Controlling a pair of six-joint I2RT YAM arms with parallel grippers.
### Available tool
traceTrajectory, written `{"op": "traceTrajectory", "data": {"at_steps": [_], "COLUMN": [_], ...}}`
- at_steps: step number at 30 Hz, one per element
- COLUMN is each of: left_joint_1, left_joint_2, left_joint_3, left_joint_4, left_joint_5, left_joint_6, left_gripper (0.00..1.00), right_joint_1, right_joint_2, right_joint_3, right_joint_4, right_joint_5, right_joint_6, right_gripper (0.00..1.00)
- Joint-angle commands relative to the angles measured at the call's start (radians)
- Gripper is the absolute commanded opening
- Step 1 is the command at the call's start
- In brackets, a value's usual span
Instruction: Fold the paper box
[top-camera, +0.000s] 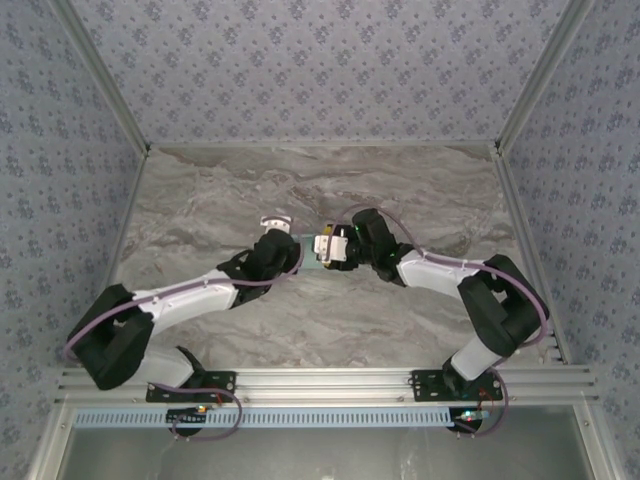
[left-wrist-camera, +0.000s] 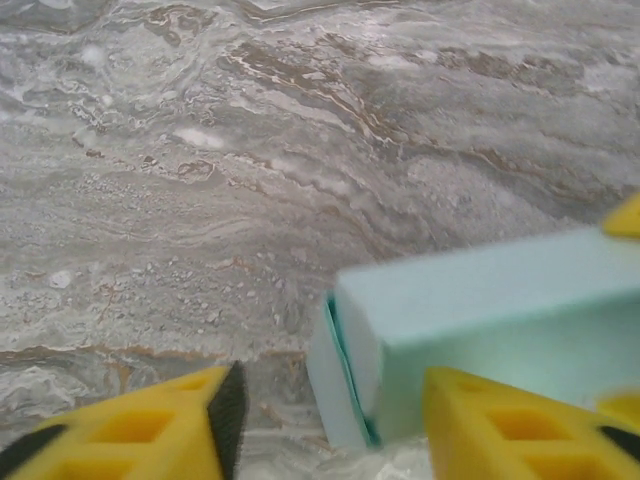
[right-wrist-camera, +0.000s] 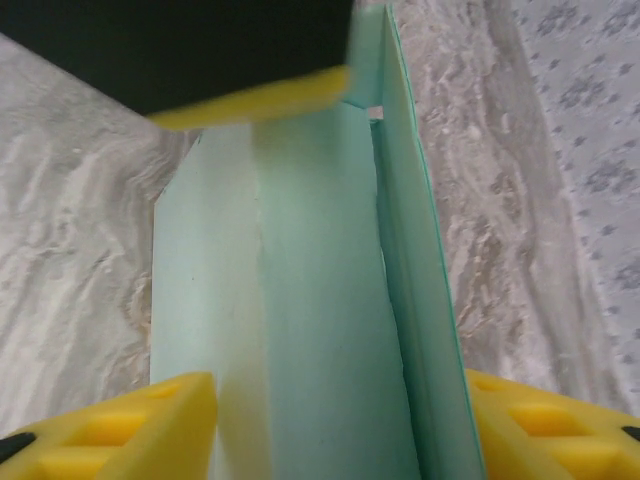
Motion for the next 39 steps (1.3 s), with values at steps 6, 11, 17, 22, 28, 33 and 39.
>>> {"op": "traceTrajectory", "data": {"at_steps": [6, 11, 17, 22, 28, 33, 39], "left_joint_1": [0.103, 0.235, 0.301, 0.324, 0.34, 0.339, 0.338], "left_joint_2": [-0.219, -0.139, 0.048, 0.162, 0.201, 0.301, 0.397], "left_joint_3": [-0.089, -0.03, 0.093, 0.132, 0.027, -0.038, -0.039], "left_joint_4": [0.065, 0.087, 0.096, 0.093, 0.162, 0.251, 0.333], "left_joint_5": [0.153, 0.361, 0.526, 0.572, 0.531, 0.52, 0.549], "left_joint_6": [-0.057, -0.12, -0.161, -0.202, -0.226, -0.207, -0.237], "left_gripper": [0.81, 0.88, 0.88, 0.87, 0.81, 0.8, 0.78], "right_joint_1": [0.015, 0.015, 0.012, 0.0, -0.053, -0.097, -0.15], "right_joint_2": [0.083, 0.102, 0.114, 0.112, 0.092, 0.096, 0.022], "right_joint_3": [-0.041, -0.042, -0.034, -0.031, -0.04, -0.03, -0.021], "right_joint_4": [0.109, 0.111, 0.079, 0.065, 0.107, 0.148, 0.088], "right_joint_5": [0.098, 0.093, 0.089, 0.053, -0.041, -0.106, -0.304], "right_joint_6": [-0.035, -0.041, -0.041, -0.011, 0.092, 0.154, 0.237], "right_gripper": [0.53, 0.5, 0.49, 0.5, 0.52, 0.54, 0.62]}}
